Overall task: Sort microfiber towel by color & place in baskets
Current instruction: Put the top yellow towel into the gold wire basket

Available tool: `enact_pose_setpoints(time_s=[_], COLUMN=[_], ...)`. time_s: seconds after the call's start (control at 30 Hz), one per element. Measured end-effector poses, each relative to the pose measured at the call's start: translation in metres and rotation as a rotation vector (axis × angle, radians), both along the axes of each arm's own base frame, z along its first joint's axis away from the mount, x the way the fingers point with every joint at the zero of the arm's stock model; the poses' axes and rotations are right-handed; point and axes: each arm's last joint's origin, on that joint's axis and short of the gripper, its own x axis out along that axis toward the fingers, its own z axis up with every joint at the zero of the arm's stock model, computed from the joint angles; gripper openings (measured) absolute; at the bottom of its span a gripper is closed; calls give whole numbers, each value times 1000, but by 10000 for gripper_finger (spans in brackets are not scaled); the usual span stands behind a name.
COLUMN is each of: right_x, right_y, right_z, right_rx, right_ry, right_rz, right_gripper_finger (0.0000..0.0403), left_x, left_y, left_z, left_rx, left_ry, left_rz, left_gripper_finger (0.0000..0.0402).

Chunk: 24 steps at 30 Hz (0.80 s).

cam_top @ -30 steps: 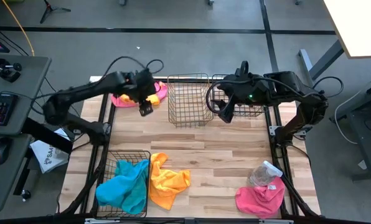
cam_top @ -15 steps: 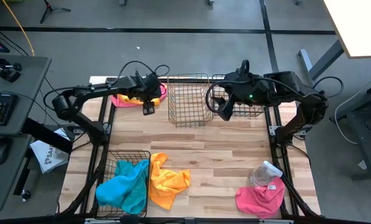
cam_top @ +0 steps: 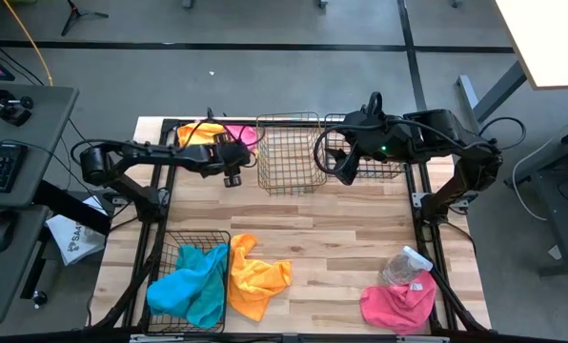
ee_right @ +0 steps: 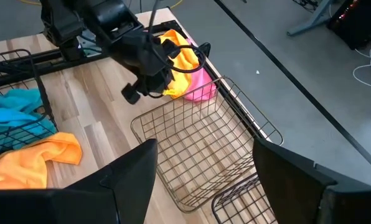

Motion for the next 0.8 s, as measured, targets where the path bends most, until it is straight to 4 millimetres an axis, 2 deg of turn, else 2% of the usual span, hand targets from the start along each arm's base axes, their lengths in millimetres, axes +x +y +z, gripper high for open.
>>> enact_pose_setpoints(time_s=[0.2, 0.47, 0.63, 0.73, 0.8], right_x=[0, 0, 0, 0, 0], right_y=[0, 0, 0, 0, 0], right_z=[0, 0, 0, 0, 0], right_rx=[3, 19, 19, 20, 20], right_ry=[-2, -11, -12, -12, -12], right_rz=[-3, -15, -14, -14, -14], right_gripper_finger=[259, 259, 259, 259, 259], left_x=[8, 6, 6, 7, 7], left_y=[5, 16, 17, 17, 18], left_z=[-3, -16, -23, -23, -23], left_rx=[-11, -60, -77, -95, -98], left_ry=[-70, -104, -83, -96, -110], left_rz=[-38, 96, 110, 96, 105], left_gripper_finger=[204, 204, 201, 178, 141])
